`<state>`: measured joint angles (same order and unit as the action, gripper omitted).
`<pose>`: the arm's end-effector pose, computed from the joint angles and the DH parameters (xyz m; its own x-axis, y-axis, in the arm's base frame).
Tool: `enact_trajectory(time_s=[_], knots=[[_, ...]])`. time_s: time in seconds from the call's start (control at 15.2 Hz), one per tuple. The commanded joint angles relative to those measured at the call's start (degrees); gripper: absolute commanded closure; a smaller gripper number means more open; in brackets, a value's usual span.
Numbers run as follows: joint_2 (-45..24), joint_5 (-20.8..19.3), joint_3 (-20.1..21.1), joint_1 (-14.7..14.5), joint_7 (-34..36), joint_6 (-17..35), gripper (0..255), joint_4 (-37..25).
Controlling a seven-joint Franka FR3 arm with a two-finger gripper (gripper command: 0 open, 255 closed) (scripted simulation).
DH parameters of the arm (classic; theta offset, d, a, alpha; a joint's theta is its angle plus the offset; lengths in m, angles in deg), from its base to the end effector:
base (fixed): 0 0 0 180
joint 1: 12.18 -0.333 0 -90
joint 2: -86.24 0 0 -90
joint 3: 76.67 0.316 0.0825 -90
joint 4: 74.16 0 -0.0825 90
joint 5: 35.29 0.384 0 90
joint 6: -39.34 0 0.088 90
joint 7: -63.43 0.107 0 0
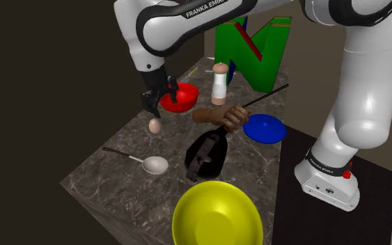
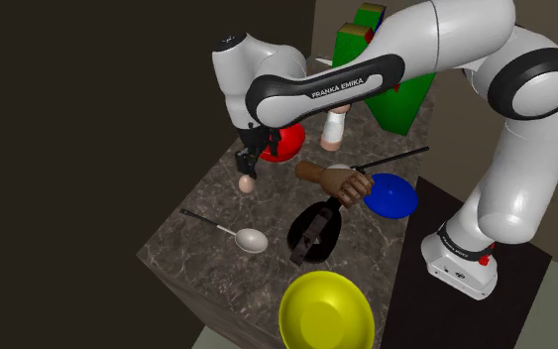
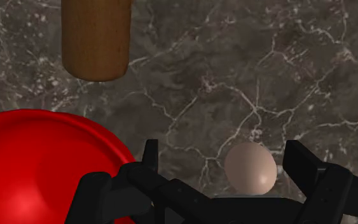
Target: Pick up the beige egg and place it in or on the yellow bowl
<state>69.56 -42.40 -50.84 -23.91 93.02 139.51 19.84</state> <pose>0.5149 0.3505 0.4480 0.9782 0.1567 -0.1365 0.1671 -0.9836 0.0683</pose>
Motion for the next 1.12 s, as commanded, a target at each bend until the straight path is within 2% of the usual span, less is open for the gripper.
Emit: enact_trajectory(time_s=[0.0, 0.2, 0.66, 1.06], knots=[[-5.4, -2.4, 0.0, -2.1, 1.7, -0.9, 0, -5.4], [-12.9, -5.3, -0.5, -5.5, 3.4, -3.2, 0, -14.4], [-12.7, -5.5, -0.8, -4.8, 3.7, 2.2, 0, -8.7], [-12.8, -5.5, -0.8, -4.8, 3.8, 2.6, 0, -8.3]])
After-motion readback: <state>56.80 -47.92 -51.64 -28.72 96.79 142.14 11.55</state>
